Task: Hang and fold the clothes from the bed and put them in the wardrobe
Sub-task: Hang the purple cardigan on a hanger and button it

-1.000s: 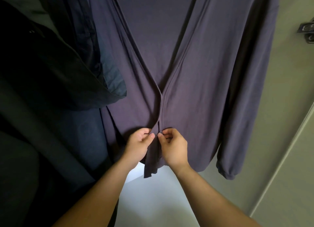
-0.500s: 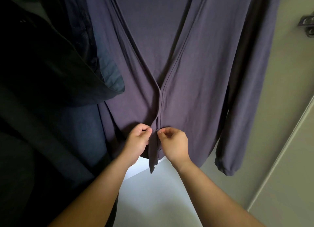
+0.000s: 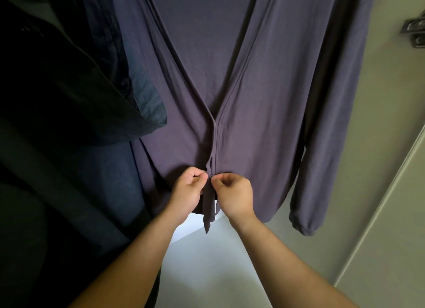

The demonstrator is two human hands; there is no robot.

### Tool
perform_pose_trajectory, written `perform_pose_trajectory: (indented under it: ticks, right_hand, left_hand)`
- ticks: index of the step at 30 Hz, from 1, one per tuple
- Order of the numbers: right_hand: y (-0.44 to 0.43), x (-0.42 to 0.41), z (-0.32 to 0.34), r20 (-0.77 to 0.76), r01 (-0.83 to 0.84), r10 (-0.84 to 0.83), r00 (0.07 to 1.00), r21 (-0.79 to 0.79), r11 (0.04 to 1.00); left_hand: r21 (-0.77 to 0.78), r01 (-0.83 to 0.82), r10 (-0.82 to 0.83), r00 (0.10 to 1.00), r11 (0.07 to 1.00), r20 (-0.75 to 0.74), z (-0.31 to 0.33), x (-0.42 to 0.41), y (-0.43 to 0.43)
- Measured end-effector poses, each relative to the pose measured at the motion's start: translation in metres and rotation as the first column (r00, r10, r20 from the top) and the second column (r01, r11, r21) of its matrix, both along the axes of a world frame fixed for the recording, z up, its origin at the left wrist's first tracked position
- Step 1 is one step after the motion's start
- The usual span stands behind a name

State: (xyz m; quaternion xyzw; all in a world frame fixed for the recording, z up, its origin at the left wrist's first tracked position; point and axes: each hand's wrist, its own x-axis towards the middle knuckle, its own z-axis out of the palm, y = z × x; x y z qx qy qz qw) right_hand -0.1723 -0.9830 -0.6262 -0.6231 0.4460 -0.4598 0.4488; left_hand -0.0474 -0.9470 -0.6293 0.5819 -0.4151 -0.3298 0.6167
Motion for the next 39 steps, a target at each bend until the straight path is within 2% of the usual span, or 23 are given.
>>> perform_pose_trajectory:
  ticks: [8, 10, 13, 16, 24, 27, 30, 34, 37, 39]
  right_hand:
    - [-0.001, 0.0, -0.005, 0.016, -0.003, 0.003, 1.0, -0.025, 1.0]
    - [-0.001, 0.001, -0.006, 0.012, -0.005, 0.005, 1.0, -0.038, 0.999]
    - [-0.001, 0.002, -0.005, 0.014, 0.049, -0.048, 0.999, -0.04, 0.998]
    - [-0.001, 0.003, -0.004, -0.004, 0.085, -0.086, 0.996, -0.065, 0.994]
    - [-0.001, -0.002, -0.003, -0.029, 0.036, -0.039, 0.999, -0.092, 0.995]
    - [-0.001, -0.004, -0.003, -0.012, -0.016, 0.015, 1.0, -0.044, 0.999]
    - [0.002, -0.003, -0.001, 0.021, -0.055, 0.055, 0.998, -0.011, 0.998]
    - [-0.001, -0.002, 0.002, -0.021, -0.006, 0.005, 1.0, -0.03, 1.0]
    - [-0.005, 0.0, 0.003, -0.082, 0.014, -0.018, 0.996, -0.049, 0.999]
    - [-0.006, 0.001, 0.005, -0.054, -0.015, 0.014, 0.998, -0.023, 1.0]
  left_hand:
    - [-0.032, 0.018, -0.022, 0.993, 0.999, -0.117, 0.0, -0.005, 0.002]
    - [-0.035, 0.006, -0.013, 0.982, 0.999, -0.19, 0.0, -0.006, 0.001]
    - [-0.046, -0.019, 0.001, 0.926, 0.999, -0.377, 0.004, -0.009, -0.001]
    - [-0.045, 0.004, -0.022, 0.908, 0.999, -0.419, 0.005, -0.01, 0.001]
    - [-0.045, 0.061, -0.072, 0.949, 0.997, -0.306, 0.003, -0.007, 0.003]
    - [-0.032, 0.018, -0.026, 0.96, 0.999, -0.278, 0.001, -0.006, 0.002]
    - [-0.011, -0.027, 0.024, 0.984, 1.0, -0.179, -0.001, -0.007, 0.0]
    - [-0.022, -0.049, 0.048, 0.996, 0.999, -0.071, -0.001, -0.011, 0.0]
    - [-0.028, -0.083, 0.082, 0.996, 0.996, -0.047, 0.002, -0.014, 0.001]
    - [-0.04, -0.111, 0.11, 0.993, 0.993, -0.036, 0.002, -0.015, 0.001]
